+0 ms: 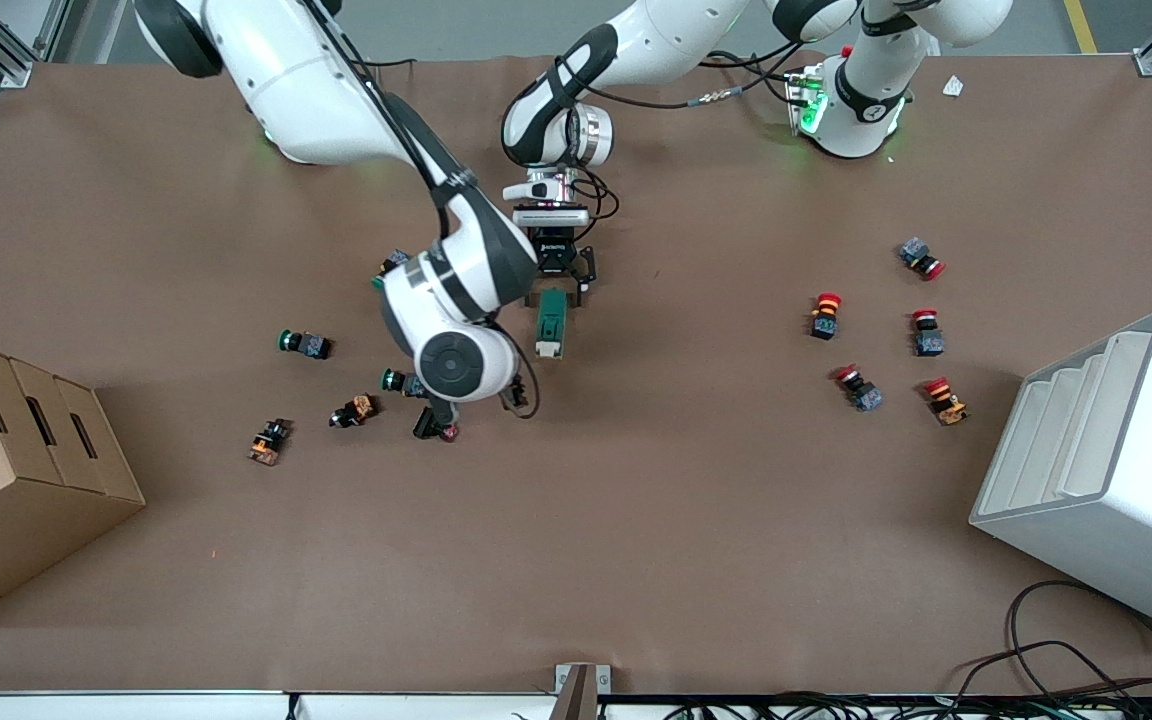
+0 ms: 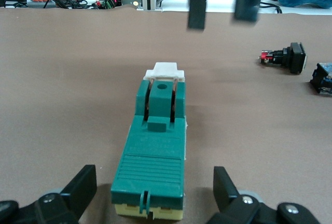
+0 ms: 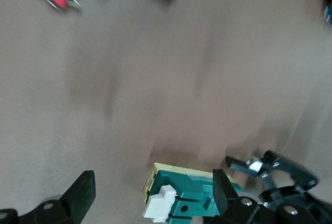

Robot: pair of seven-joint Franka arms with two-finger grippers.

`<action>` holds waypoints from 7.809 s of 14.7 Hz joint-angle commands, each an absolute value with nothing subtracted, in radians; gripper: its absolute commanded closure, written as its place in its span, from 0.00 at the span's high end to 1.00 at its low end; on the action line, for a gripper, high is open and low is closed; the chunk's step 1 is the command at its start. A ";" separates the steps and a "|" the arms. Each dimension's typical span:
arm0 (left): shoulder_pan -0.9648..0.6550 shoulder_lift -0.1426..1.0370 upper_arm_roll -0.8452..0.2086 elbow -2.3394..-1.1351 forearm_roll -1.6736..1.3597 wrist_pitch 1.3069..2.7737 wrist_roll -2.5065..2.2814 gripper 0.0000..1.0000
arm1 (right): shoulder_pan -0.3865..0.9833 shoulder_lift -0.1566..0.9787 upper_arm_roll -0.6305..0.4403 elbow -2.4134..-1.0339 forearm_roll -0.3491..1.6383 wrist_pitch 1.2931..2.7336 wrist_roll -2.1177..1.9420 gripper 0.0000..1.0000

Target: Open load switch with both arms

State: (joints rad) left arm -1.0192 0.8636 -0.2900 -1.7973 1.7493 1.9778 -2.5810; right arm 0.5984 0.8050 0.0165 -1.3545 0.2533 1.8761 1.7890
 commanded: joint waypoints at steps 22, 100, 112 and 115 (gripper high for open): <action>-1.028 0.890 -0.281 -1.786 1.784 1.970 -2.595 0.99 | 0.644 0.822 0.091 -1.258 0.310 1.555 1.888 1.00; -0.029 -0.044 -0.069 -1.549 -0.035 1.508 -0.017 1.00 | 0.041 -0.080 -0.038 -1.608 0.003 1.444 -0.003 1.00; -0.034 -0.120 -0.101 -1.629 0.014 1.520 -0.035 1.00 | 0.044 -0.133 -0.055 -1.675 0.021 1.476 -0.005 1.00; -0.028 -0.094 -0.094 -1.588 0.012 1.517 -0.025 1.00 | 0.038 -0.132 -0.057 -1.674 0.049 1.480 -0.005 1.00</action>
State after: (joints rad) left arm -0.0349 -0.1080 -0.0936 -1.6214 -0.0037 1.5162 -0.0359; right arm 0.0386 -0.0969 -0.0486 -1.6351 0.0241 1.4601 0.0062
